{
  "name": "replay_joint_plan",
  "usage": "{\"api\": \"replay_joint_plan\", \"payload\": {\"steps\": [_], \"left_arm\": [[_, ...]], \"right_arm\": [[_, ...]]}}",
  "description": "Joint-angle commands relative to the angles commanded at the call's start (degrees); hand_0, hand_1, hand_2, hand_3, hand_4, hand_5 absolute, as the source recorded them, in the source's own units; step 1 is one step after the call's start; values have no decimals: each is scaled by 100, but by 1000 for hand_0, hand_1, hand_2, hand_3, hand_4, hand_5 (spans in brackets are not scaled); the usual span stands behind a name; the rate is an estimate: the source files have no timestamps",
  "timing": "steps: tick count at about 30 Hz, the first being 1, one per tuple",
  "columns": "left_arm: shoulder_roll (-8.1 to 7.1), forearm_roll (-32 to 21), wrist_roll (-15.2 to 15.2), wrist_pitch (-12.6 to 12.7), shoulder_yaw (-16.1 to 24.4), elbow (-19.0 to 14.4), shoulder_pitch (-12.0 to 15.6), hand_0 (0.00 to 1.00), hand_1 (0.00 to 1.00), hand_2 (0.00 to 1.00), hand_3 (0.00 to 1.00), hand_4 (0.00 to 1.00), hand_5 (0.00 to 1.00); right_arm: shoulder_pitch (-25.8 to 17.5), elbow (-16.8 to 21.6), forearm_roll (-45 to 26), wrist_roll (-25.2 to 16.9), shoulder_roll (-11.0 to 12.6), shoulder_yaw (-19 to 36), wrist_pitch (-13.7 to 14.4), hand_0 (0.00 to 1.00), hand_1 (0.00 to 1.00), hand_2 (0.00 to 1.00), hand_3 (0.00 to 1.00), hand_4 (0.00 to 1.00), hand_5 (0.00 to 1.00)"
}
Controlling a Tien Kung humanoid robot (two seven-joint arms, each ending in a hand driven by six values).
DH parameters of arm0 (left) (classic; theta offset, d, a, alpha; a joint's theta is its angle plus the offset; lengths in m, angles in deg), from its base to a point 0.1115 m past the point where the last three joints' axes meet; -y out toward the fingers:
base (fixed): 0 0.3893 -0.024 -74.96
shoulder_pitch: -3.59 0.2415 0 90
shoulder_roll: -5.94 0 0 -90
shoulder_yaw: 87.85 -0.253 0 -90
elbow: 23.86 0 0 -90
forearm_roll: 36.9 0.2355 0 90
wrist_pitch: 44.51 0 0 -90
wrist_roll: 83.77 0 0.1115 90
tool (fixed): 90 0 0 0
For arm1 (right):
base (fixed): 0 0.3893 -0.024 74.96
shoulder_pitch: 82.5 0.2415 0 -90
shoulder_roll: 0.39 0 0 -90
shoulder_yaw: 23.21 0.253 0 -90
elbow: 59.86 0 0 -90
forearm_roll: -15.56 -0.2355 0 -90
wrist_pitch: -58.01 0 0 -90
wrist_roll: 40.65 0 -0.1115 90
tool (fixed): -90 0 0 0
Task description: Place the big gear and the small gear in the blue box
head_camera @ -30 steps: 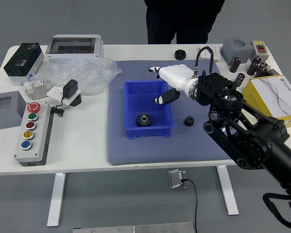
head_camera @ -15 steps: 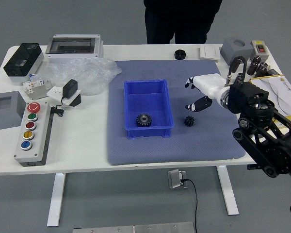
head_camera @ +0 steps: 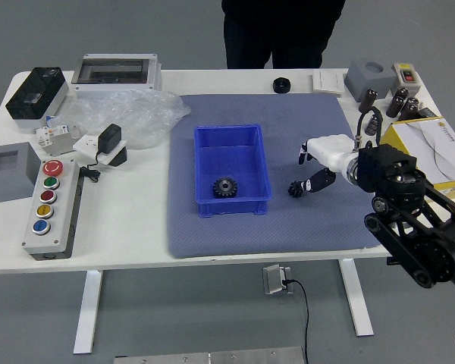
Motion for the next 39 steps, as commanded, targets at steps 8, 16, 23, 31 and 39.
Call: {"api": "replay_joint_plan", "payload": {"steps": [8,16,23,31,39], "left_arm": [[10,2,5,-6,-6,0,7,779,747,737,676,560,246],[11,10,5,-8,-22,0,14,779,747,737,676,559,246],[13,0,-1,-9,-46,0,9,779,747,737,676,559,246],[19,-2,-1,-12,-60,0,14,779,747,737,675,558,250],[21,-5,-5,-10,-60,0,8,779,748,738,676,558,246]], "right_arm": [[-26,-96,-3,11,-117,-81,-15,771,663,702,663,737,291],[-53,-199,7,13,-210,-126,-2,763,660,697,666,722,272],[-65,-262,7,15,-256,-161,11,762,658,694,667,717,266],[-90,-308,7,12,-283,-193,38,759,652,689,663,710,262],[-97,-349,7,7,-300,-206,101,719,599,634,643,657,256]]}}
